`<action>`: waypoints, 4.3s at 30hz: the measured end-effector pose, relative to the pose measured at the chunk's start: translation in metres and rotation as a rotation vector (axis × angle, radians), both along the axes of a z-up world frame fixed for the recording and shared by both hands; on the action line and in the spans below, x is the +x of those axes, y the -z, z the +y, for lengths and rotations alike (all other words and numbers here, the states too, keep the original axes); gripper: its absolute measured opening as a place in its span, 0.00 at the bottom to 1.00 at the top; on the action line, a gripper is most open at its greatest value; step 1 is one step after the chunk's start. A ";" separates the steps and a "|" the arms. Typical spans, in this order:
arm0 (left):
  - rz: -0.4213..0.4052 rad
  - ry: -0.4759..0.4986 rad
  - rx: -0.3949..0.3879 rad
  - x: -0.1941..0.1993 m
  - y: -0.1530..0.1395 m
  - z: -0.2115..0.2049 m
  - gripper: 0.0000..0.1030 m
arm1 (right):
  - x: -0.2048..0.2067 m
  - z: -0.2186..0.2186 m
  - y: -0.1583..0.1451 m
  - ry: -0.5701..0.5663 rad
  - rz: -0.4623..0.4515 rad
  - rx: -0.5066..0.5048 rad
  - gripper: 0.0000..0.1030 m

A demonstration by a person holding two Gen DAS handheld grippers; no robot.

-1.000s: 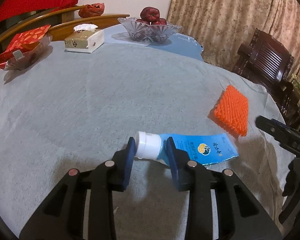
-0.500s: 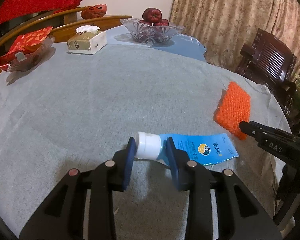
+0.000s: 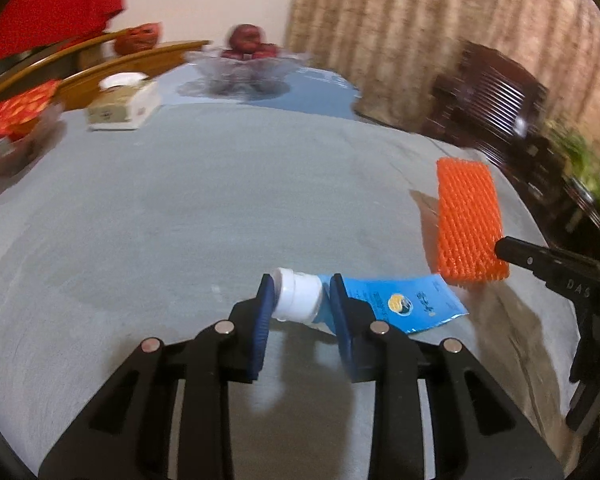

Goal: Collect trash

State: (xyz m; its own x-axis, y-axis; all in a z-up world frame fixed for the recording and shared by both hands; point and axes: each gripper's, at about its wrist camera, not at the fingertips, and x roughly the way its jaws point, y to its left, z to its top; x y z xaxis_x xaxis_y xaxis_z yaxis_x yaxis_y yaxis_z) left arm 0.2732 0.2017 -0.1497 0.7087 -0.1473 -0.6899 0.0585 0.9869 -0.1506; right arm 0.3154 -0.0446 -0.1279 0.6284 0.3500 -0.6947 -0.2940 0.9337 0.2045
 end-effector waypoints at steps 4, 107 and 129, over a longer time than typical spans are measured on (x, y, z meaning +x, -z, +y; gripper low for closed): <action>0.010 0.059 0.020 0.004 0.004 -0.009 0.27 | -0.024 -0.013 0.003 0.027 0.024 0.011 0.09; -0.115 0.127 0.003 -0.103 -0.085 -0.150 0.28 | -0.143 -0.109 -0.080 0.120 -0.133 0.011 0.09; -0.041 0.480 -0.028 -0.136 -0.058 -0.310 0.28 | -0.235 -0.257 -0.066 0.397 -0.088 -0.055 0.04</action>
